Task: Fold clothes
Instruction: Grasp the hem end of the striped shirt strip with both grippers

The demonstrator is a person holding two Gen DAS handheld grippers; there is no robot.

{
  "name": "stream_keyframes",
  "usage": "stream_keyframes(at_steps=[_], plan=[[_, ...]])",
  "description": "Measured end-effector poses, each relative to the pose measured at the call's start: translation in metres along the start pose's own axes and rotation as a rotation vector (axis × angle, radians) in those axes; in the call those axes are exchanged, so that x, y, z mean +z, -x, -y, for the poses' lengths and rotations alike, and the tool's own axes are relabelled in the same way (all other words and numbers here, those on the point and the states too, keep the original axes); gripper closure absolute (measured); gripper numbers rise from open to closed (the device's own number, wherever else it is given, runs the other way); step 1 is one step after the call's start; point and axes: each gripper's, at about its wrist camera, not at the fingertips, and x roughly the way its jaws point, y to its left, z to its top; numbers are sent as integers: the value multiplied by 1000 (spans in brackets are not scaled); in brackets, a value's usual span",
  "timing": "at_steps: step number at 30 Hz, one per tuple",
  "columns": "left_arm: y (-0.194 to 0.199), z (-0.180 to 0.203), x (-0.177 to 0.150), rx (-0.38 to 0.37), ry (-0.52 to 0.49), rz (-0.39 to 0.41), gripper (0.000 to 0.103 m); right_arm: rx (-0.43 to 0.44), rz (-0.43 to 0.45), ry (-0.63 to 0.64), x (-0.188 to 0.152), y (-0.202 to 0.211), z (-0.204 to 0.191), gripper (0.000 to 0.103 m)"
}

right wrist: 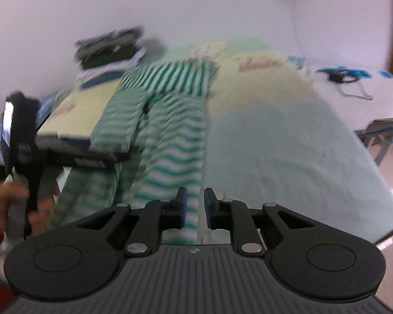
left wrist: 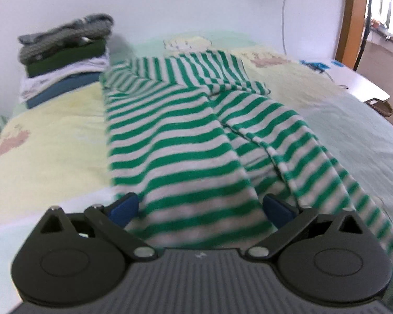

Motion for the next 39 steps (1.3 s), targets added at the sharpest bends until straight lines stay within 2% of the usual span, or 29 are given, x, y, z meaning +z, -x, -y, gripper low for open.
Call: stream_keyframes(at_steps=[2,4,6,7,13,14,16,18,22,23,24,28,30,32,35,39], plan=[[25,-12,-11,-27,5,-5,3,27,-28,27,-6,5,2,86],[51,-26,-23,-64,39,-37,10,39,-52,22,-11,7,10,82],[75,-36,-36,-98,69,-76,28,64,-78,13,-14,8,18,81],[85,-39,-43,-111,78,-101,32,84,-92,7,-16,7,21,81],[111,-18,-80,-163,168,-251,55,216,-192,32,-20,7,31,75],[116,-15,-86,-172,183,-276,61,235,-205,42,-20,8,31,74],[123,-4,-94,-170,181,-285,69,279,-235,69,-22,7,31,73],[124,-2,-96,-171,206,-297,69,310,-253,95,-23,6,32,73],[121,-6,-102,-207,324,-330,69,374,-298,104,-24,2,38,72],[118,-4,-103,-209,339,-338,68,385,-302,106,-24,1,39,72],[115,-2,-104,-220,350,-350,63,395,-306,109,-24,1,39,72],[110,1,-110,-232,368,-375,61,441,-332,124,-26,2,44,71],[104,-1,-113,-252,392,-392,50,446,-349,119,-29,-1,47,70],[95,-4,-115,-294,430,-417,45,454,-354,124,-30,-4,48,70],[89,2,-111,-295,377,-409,45,470,-356,148,-32,-8,45,70],[74,0,-116,-338,401,-463,45,471,-386,138,-40,-18,44,70]])
